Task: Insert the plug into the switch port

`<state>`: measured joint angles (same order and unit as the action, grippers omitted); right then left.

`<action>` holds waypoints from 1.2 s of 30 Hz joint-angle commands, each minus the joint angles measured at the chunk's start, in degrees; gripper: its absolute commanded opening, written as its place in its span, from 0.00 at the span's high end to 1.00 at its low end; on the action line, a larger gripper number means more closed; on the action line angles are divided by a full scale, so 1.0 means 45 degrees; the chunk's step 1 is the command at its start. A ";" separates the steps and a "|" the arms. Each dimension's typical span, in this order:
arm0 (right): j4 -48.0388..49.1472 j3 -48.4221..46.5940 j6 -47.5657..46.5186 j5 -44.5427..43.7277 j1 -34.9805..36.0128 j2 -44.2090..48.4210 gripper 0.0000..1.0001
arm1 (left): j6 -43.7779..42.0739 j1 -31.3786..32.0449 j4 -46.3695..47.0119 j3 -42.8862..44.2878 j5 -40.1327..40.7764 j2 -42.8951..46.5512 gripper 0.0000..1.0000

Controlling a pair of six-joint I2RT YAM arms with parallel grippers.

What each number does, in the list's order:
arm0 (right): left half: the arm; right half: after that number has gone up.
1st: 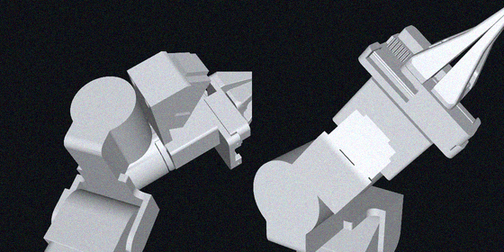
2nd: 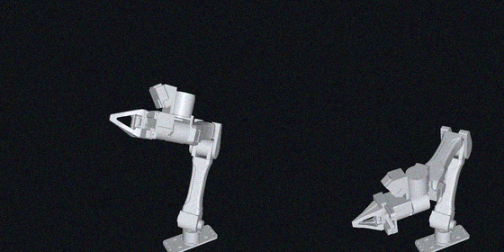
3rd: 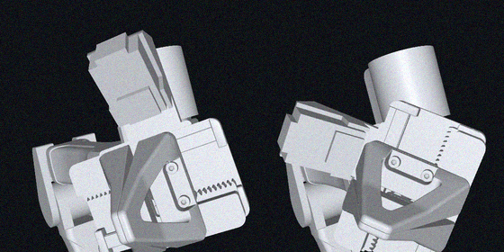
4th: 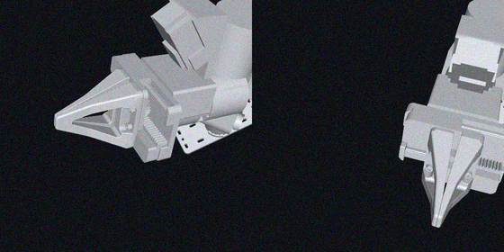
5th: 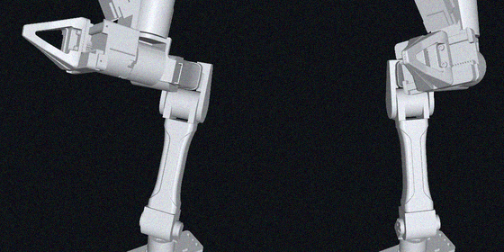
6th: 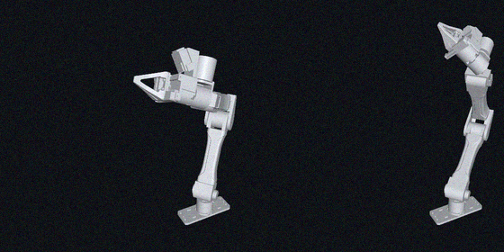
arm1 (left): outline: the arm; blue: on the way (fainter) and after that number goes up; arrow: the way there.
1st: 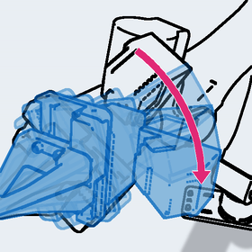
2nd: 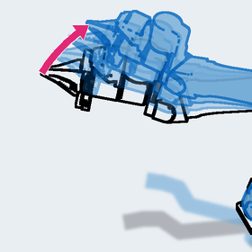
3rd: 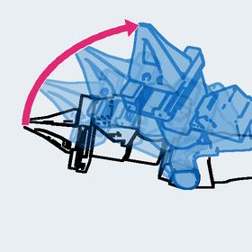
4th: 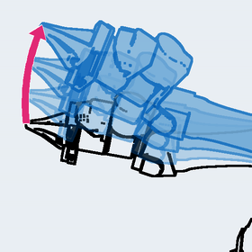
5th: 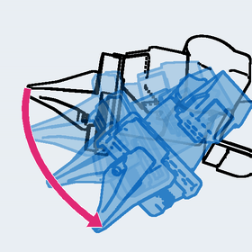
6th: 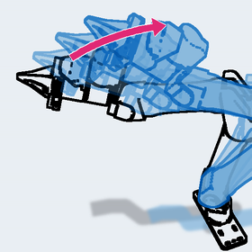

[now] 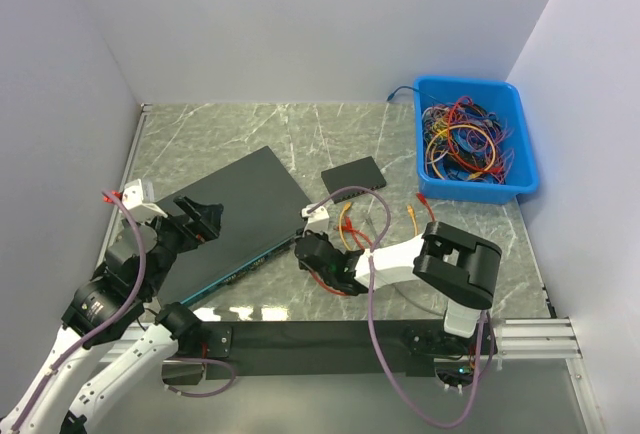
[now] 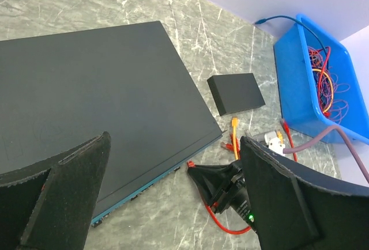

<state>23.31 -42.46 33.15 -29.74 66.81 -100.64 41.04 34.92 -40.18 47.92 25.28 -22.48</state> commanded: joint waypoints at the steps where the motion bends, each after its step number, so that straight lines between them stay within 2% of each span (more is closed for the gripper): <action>1: 0.0561 -0.0117 -0.0022 -0.0619 -0.0138 0.0196 1.00 | -0.0369 -0.0025 0.0179 0.0152 -0.0148 -0.0063 0.01; 25: 0.0659 0.0118 0.0173 -0.0717 -0.0549 0.0216 1.00 | -0.0330 -0.0025 0.0199 0.0073 -0.0227 -0.0083 0.01; 36: 0.0582 -0.0700 -0.0139 -0.0540 -0.0529 -0.0350 1.00 | -0.0330 -0.0025 0.0238 0.0054 -0.0246 -0.0082 0.01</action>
<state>23.24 -42.46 33.21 -30.00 65.60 -100.86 40.91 34.92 -40.18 47.92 24.82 -22.50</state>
